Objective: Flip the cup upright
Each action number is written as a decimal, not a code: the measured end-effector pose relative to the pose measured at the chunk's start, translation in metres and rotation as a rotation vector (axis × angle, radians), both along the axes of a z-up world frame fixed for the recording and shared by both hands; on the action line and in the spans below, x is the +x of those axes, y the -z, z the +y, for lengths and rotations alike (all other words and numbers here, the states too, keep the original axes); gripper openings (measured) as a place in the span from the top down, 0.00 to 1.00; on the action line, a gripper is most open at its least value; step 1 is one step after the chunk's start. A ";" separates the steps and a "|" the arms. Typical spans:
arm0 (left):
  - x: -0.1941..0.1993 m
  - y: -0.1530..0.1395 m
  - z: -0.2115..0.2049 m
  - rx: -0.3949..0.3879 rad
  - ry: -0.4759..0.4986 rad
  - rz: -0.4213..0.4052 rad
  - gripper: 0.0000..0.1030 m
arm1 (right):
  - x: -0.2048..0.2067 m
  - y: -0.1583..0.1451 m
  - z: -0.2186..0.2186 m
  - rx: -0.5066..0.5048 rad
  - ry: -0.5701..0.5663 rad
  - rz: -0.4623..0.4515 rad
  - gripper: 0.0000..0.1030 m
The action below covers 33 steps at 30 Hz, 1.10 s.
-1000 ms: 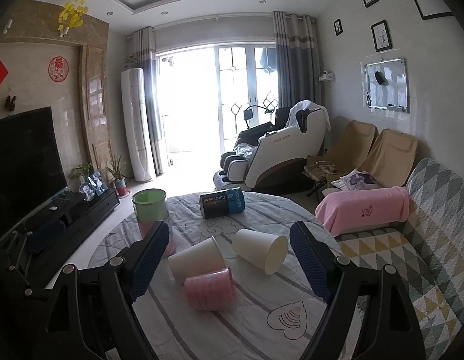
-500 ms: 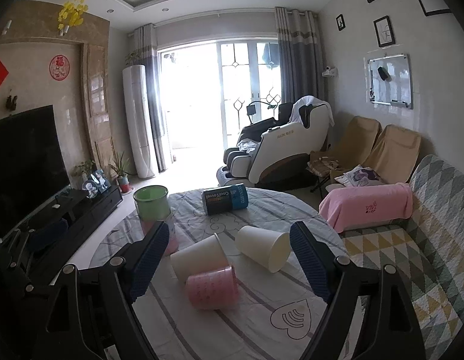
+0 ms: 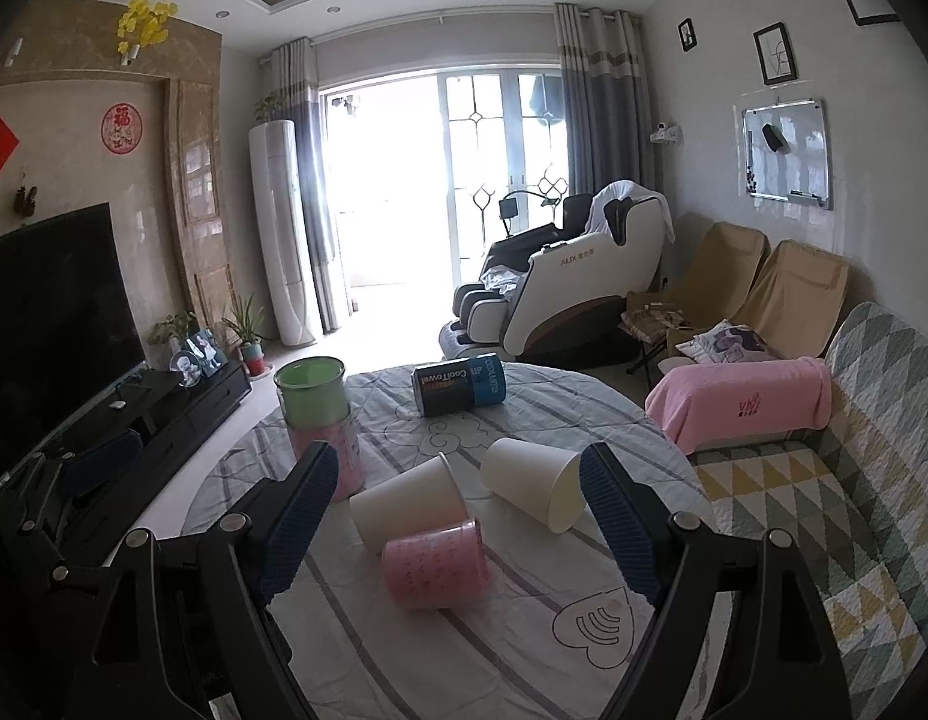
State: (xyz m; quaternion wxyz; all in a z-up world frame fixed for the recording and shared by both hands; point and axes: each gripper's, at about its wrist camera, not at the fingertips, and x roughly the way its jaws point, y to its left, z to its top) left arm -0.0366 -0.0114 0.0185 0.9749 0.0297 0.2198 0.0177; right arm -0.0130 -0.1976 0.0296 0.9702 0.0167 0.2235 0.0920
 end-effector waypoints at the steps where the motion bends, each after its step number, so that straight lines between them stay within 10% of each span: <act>1: -0.001 0.000 0.000 -0.001 0.000 -0.001 0.00 | 0.000 0.000 0.000 0.000 -0.001 0.000 0.18; 33: -0.001 0.003 0.003 -0.007 -0.003 -0.006 0.00 | 0.003 0.004 0.005 0.005 -0.007 0.008 0.18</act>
